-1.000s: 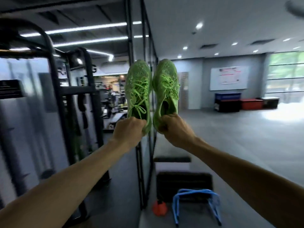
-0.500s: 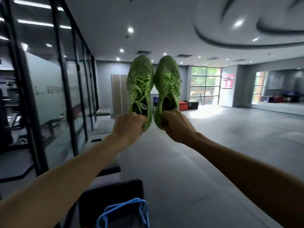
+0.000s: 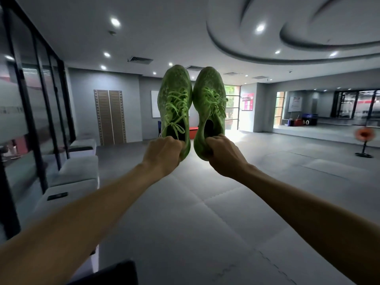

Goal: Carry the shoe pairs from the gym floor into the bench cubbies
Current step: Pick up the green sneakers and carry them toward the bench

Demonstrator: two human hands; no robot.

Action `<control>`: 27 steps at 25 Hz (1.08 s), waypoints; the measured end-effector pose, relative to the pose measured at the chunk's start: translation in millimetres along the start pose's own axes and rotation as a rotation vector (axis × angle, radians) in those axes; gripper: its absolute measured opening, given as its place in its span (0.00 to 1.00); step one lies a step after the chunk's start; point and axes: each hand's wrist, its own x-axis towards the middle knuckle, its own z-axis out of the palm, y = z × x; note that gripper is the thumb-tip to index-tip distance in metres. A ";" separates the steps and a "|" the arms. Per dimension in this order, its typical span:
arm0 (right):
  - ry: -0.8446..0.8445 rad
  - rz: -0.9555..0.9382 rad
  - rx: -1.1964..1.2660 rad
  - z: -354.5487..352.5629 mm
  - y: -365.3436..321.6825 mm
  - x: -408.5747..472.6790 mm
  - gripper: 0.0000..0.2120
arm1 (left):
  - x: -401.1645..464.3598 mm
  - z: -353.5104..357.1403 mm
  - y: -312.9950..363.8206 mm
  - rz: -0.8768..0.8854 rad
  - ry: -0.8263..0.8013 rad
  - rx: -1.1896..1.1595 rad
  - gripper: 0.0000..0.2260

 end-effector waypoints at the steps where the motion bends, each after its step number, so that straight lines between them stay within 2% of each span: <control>1: 0.006 0.005 -0.008 10.9 20.4 16.3 0.11 | 24.2 17.3 -3.1 0.006 0.002 -0.002 0.07; 7: 0.019 0.029 -0.022 84.8 146.4 101.0 0.13 | 154.2 125.4 -17.7 0.021 0.008 -0.004 0.07; 11: 0.029 0.000 -0.025 139.4 235.6 165.0 0.21 | 244.9 202.5 -24.8 0.013 0.009 -0.005 0.07; 17: 0.018 -0.045 0.017 235.5 370.6 295.9 0.12 | 398.3 314.8 -65.8 -0.045 -0.018 -0.009 0.05; 22: 0.009 -0.075 0.034 338.3 452.0 386.2 0.12 | 491.2 417.9 -112.0 -0.071 -0.024 -0.005 0.05; 27: 0.014 -0.079 0.066 456.7 524.8 496.1 0.11 | 593.3 526.6 -191.5 -0.068 -0.031 -0.001 0.07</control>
